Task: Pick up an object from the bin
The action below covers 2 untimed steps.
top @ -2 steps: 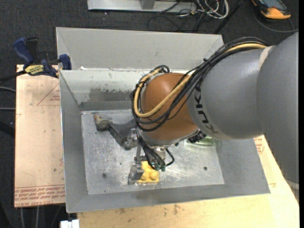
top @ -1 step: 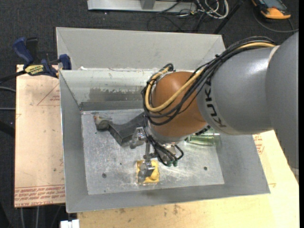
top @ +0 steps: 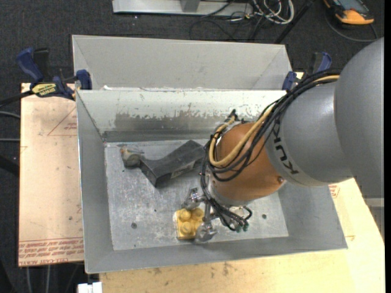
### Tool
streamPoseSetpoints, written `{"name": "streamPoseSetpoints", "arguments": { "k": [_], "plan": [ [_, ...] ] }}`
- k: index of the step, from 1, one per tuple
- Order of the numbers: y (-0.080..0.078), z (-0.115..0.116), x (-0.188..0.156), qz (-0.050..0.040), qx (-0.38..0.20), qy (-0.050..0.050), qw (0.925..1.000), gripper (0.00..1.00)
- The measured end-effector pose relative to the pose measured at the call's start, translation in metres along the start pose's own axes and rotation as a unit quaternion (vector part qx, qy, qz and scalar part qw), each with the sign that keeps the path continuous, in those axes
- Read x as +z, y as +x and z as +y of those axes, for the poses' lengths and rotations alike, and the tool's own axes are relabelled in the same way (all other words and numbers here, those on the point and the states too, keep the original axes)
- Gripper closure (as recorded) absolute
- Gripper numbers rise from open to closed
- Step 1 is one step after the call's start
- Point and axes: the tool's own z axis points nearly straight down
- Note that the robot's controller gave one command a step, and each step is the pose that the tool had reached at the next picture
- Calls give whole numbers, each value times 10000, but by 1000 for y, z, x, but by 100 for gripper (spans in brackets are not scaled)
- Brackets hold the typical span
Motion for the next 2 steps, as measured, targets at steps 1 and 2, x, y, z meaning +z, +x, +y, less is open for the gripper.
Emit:
{"name": "streamPoseSetpoints", "arguments": {
  "k": [1, 2],
  "plan": [
    [0, 0, 0, 0, -1, 0, 10000, 100],
    [-3, -5, -205, 39, -175, -2, 9998, 100]
  ]
}}
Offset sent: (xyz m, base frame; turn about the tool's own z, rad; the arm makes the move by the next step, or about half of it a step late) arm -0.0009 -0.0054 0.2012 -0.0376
